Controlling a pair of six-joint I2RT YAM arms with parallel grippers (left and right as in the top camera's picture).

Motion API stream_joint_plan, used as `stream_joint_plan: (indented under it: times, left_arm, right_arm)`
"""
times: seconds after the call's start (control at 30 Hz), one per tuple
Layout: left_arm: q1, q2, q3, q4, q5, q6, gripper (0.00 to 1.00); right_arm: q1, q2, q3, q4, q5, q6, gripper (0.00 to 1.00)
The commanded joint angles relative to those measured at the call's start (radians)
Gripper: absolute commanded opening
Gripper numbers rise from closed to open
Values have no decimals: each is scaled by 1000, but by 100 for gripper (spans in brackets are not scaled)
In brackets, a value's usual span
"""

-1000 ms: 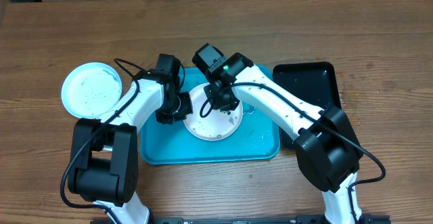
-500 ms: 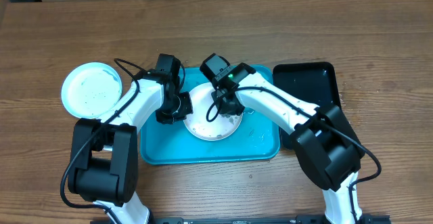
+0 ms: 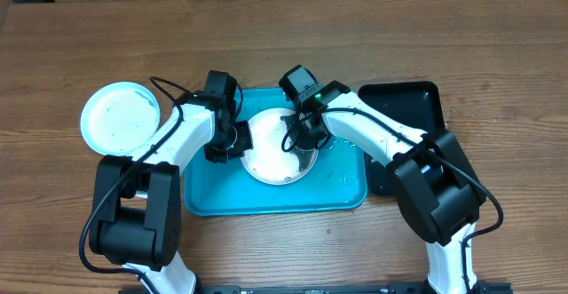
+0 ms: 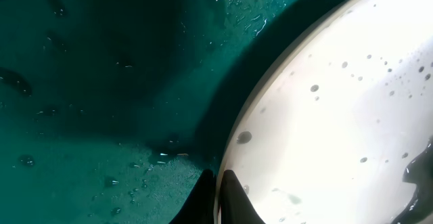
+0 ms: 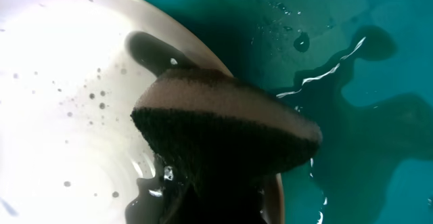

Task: Clean dirty plates on tray and stack at the side
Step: 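Scrub the white plate with the sponge while the left gripper holds it, then return the sponge to the black tray, release it, retract the right arm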

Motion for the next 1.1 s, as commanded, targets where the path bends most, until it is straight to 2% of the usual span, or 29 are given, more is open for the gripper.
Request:
stream_joint_plan:
  times: [0.0,0.8,0.9,1.07]
  left_arm:
    - [8,15,-6,2,-32,-14,4]
    - [8,15,-6,-1,-24,-14,4]
    - [8,15,-6,0,-25,-14,4]
    - [8,15,-6,0,-26,-14,4]
  right_arm:
    - [-12,17,-27,10,-140,5,4]
    - [72,74,-22,1,-418,-3,4]
    - [53,74,21,-55,-479,-7,4]
    - [-22,58,162,-242,-518,-98,4]
